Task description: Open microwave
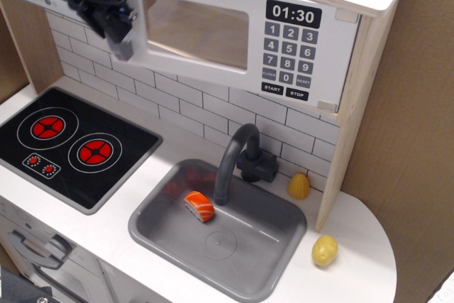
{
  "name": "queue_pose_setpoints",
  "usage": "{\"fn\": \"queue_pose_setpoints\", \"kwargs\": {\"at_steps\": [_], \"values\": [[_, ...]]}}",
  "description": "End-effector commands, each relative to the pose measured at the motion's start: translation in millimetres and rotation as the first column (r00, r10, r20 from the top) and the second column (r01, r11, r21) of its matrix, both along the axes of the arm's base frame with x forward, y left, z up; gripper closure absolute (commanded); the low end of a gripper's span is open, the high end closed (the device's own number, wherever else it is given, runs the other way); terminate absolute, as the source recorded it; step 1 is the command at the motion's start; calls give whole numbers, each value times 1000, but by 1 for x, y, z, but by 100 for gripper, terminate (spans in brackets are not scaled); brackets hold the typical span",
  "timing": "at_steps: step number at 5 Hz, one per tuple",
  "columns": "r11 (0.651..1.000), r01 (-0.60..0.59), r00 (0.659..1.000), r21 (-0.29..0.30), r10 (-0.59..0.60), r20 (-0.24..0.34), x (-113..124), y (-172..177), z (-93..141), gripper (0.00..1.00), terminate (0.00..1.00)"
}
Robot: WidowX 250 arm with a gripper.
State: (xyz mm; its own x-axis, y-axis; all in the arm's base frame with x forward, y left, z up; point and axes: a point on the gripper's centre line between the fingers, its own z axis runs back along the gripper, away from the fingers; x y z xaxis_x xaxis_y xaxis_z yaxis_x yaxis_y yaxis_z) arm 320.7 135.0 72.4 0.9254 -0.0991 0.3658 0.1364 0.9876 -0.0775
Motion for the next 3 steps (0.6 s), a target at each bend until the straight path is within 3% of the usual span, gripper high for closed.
{"fn": "queue_pose_setpoints", "kwargs": {"at_steps": [1,3], "values": [[998,-21,989,-56,12,-146,-27,-21,49,0,0],[972,-93,979,-217,50,-196,7,-29,103,0,0]]}}
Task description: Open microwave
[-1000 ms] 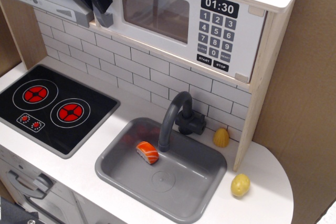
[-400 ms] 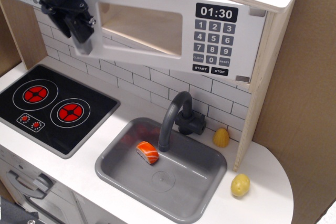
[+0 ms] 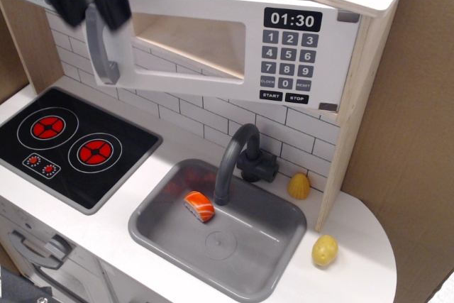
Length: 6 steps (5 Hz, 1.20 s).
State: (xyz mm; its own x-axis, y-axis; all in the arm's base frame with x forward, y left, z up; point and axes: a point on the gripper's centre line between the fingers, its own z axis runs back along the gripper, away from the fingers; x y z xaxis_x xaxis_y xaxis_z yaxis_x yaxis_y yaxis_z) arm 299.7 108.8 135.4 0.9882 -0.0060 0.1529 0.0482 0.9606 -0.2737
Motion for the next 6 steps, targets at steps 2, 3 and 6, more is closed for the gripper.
{"fn": "queue_pose_setpoints", "kwargs": {"at_steps": [2,3,6], "values": [[988,-139,988,-63,142,63,67,9,52,0,0],[989,-142,988,35,140,64,63,7,26,0,0],[974,-45,999,220,49,-14,20,-27,-38,0,0]]}}
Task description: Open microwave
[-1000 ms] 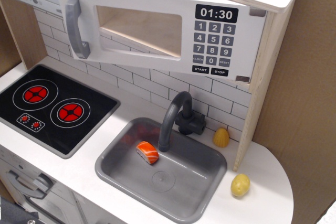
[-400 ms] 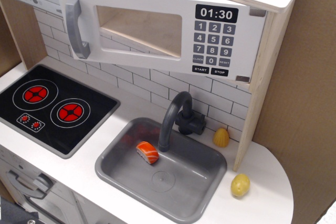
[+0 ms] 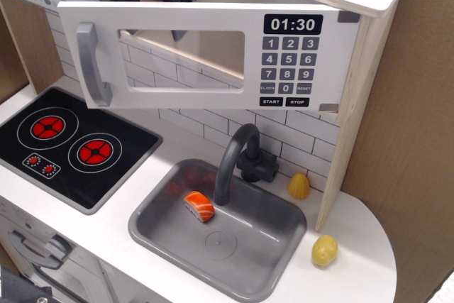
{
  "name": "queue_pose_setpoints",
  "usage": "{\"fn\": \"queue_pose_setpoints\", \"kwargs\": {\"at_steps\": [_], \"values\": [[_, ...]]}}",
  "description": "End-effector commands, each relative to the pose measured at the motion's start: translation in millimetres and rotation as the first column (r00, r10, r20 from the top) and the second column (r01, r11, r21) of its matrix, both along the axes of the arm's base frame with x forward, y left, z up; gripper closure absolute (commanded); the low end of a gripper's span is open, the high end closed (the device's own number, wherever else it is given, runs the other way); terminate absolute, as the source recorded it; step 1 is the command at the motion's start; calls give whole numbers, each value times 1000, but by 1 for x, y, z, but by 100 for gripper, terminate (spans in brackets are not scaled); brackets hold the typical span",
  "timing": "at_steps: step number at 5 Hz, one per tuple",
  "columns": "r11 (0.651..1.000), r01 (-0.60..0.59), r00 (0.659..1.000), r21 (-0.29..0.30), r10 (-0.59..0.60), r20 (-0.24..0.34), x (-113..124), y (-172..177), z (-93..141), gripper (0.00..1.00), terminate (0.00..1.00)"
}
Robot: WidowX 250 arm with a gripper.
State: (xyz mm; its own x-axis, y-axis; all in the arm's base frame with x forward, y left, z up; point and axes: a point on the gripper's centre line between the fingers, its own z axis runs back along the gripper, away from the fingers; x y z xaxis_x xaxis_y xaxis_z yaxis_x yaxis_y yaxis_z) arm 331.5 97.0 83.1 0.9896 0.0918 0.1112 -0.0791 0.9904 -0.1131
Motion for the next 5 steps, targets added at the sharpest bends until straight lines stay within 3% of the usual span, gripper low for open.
{"fn": "queue_pose_setpoints", "kwargs": {"at_steps": [1,2,3,4,5], "values": [[989,143,989,31,-144,30,-33,-48,3,0,0],[982,184,981,29,-186,61,-49,-64,-9,0,0],[977,212,977,32,-213,20,-51,-63,-14,0,0],[977,212,977,32,-213,20,-51,-63,-14,0,0],[977,212,977,32,-213,20,-51,-63,-14,0,100]]}}
